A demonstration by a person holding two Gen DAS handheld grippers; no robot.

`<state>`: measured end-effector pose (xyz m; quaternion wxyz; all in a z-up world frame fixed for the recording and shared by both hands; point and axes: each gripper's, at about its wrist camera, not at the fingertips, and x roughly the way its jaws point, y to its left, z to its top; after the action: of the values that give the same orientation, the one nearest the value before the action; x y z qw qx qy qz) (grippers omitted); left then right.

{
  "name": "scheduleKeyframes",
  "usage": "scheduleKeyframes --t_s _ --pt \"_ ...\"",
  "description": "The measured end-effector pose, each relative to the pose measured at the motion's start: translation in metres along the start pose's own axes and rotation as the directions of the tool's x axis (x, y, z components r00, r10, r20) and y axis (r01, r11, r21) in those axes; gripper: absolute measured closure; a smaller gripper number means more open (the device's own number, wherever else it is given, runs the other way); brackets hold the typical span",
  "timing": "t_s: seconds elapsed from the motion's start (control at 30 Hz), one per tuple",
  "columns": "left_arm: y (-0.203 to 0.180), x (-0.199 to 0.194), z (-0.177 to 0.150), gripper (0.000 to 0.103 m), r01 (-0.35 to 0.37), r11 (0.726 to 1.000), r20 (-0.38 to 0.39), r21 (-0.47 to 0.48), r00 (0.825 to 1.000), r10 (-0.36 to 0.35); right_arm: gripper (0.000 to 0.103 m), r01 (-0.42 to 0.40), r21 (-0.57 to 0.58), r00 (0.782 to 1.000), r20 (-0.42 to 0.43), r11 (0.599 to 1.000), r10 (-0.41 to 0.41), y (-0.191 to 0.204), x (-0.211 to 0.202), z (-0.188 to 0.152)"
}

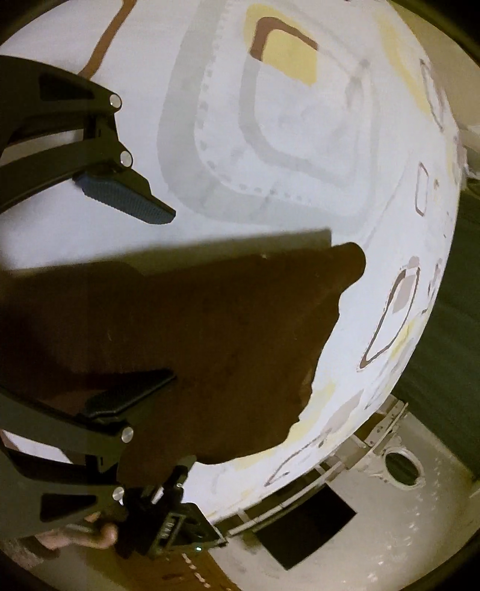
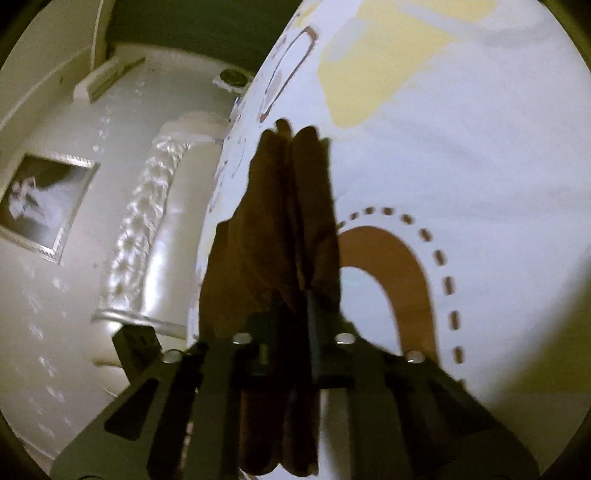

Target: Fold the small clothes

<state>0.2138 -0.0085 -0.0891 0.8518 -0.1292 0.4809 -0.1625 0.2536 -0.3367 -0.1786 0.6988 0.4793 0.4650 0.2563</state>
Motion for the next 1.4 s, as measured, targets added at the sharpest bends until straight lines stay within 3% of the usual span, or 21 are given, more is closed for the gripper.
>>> scheduleKeyframes --t_s 0.2,0.27,0.4,0.57,0.73,0.77,0.8,0.83,1.1,1.4 --pt "0.003 -0.002 -0.002 0.023 0.011 1.000 0.016 0.020 1.000 -0.011 0.094 -0.024 -0.020 1.000 -0.009 1.000 0.024 0.000 -0.001 -0.001" --pt "0.005 -0.007 0.000 0.023 0.024 0.999 0.009 0.023 1.000 -0.024 0.087 -0.039 -0.017 0.999 -0.017 0.999 0.038 0.002 -0.008 0.004" --pt "0.010 -0.024 0.010 0.023 0.055 0.998 0.036 0.038 0.998 -0.056 0.047 -0.057 -0.051 0.998 0.035 0.997 0.059 0.011 -0.030 0.020" --pt "0.018 -0.011 0.042 0.023 0.047 0.999 0.038 0.020 0.998 -0.047 0.040 -0.045 -0.062 0.999 0.027 0.997 0.047 0.019 -0.010 0.053" --pt "0.023 0.015 0.063 0.023 0.028 1.000 0.012 -0.009 1.000 -0.028 0.044 -0.003 -0.049 1.000 0.019 0.999 0.004 0.018 0.019 0.078" --pt "0.023 0.018 0.065 0.023 0.023 1.000 0.008 -0.011 1.000 -0.023 0.051 0.006 -0.057 1.000 0.016 0.998 -0.005 0.019 0.022 0.081" --pt "0.023 0.022 0.067 0.023 0.009 1.000 0.003 -0.013 1.000 -0.009 0.072 0.030 -0.058 1.000 0.011 0.998 -0.030 0.018 0.025 0.082" --pt "0.024 0.025 0.067 0.023 0.000 1.000 -0.002 -0.015 1.000 0.000 0.086 0.039 -0.047 0.999 -0.006 0.998 -0.040 0.015 0.029 0.084" --pt "0.019 0.035 0.063 0.023 -0.060 0.998 -0.002 0.032 0.998 0.061 0.091 0.028 0.010 1.000 0.002 1.000 -0.028 -0.004 0.029 0.079" --pt "0.021 0.035 0.063 0.022 -0.054 0.998 0.001 0.029 0.999 0.054 0.089 0.003 0.025 1.000 0.012 1.000 -0.003 -0.008 0.025 0.077"
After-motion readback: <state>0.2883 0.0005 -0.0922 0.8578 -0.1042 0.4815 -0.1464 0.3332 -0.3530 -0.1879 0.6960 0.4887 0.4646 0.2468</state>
